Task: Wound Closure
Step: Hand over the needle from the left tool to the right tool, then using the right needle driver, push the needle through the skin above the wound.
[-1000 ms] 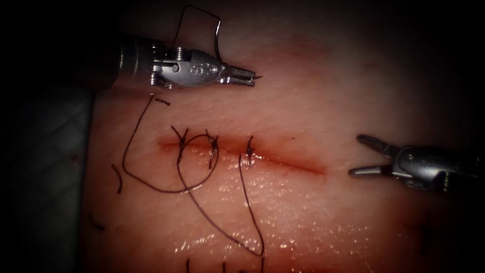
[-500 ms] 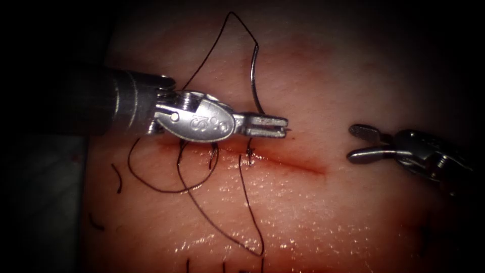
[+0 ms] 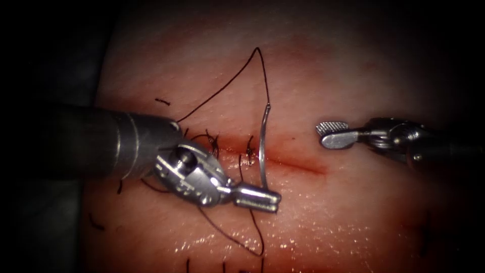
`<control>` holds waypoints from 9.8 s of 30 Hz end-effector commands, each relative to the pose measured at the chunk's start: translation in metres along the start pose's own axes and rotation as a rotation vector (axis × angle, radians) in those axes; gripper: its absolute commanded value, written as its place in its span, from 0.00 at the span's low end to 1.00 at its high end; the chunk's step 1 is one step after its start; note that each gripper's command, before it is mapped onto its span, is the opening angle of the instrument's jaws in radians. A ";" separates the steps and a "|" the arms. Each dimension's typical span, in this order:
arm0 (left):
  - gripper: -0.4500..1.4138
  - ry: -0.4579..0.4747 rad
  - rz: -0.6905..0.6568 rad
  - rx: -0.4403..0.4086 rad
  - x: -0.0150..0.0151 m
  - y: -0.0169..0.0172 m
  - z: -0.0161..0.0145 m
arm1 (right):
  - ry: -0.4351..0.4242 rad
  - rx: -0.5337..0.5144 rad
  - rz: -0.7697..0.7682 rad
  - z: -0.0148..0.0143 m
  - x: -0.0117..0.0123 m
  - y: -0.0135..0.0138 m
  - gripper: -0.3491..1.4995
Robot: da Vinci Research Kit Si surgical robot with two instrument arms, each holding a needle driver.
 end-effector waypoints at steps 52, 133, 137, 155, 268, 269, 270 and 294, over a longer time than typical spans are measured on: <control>0.00 0.028 0.008 0.009 0.0001 0.0011 0.0014 | 0.060 0.042 -0.085 0.0098 -0.0029 -0.0046 0.00; 0.08 -0.847 -0.750 0.145 -0.0138 0.0100 0.0008 | 0.179 -0.358 -1.698 0.0102 0.0017 0.0034 0.00; 0.08 -0.851 -0.751 0.147 -0.0136 0.0100 0.0009 | 0.174 -0.363 -1.708 0.0099 0.0018 0.0039 0.00; 0.07 -0.841 -0.771 0.139 -0.0113 0.0095 0.0000 | 0.145 -0.373 -1.868 0.0093 -0.0028 0.0074 0.00; 0.06 -0.916 -0.868 0.089 -0.0173 0.0129 -0.0011 | -0.058 -0.234 -0.145 0.0111 -0.0030 0.0096 0.00; 0.06 -0.915 -0.869 0.088 -0.0173 0.0129 -0.0012 | -0.064 -0.226 -0.141 0.0112 -0.0034 0.0094 0.00; 0.06 -0.916 -0.869 0.087 -0.0172 0.0128 -0.0015 | -0.074 -0.216 -0.142 0.0112 -0.0037 0.0093 0.00; 0.05 -0.920 -0.869 0.086 -0.0168 0.0128 -0.0019 | 0.152 -0.434 -0.664 0.0105 0.0018 0.0081 0.71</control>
